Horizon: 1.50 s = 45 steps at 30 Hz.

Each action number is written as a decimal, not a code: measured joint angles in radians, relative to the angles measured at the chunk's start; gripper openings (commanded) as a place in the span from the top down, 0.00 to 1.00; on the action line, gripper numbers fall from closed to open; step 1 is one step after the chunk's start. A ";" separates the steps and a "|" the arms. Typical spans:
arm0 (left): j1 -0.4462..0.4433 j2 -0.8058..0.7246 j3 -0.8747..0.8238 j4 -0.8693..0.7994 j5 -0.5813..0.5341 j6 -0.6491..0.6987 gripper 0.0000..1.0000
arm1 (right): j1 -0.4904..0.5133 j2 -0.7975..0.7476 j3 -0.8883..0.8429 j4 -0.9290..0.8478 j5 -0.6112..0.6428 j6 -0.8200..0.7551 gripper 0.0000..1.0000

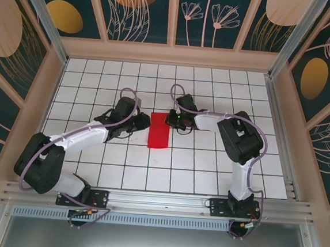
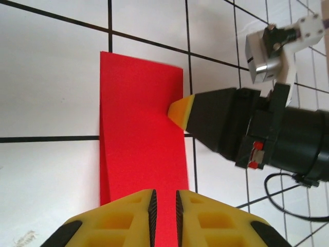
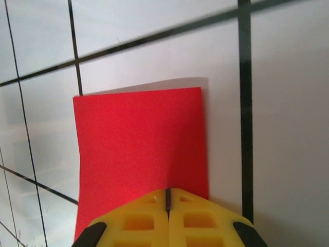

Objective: Fold a paper plane with a square sheet of paper (pick it up from the middle)
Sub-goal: Rotate the square sheet of paper at the center of the table, then first fold in half a square sheet of paper at the center of the table.

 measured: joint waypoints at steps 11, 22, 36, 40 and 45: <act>-0.048 -0.023 -0.122 0.122 0.131 -0.115 0.91 | 0.044 -0.220 -0.196 0.031 0.003 0.059 1.00; -0.192 0.035 -0.055 0.080 0.032 -0.154 1.00 | 0.012 -0.259 -0.262 0.122 -0.134 -0.035 1.00; -0.236 0.211 0.052 0.008 -0.016 -0.166 1.00 | 0.011 -0.164 -0.262 0.149 -0.206 -0.060 1.00; -0.237 0.244 0.053 0.009 -0.013 -0.173 1.00 | 0.011 -0.158 -0.267 0.164 -0.217 -0.066 1.00; -0.237 0.279 0.058 0.008 -0.016 -0.180 1.00 | 0.011 -0.149 -0.268 0.170 -0.232 -0.066 1.00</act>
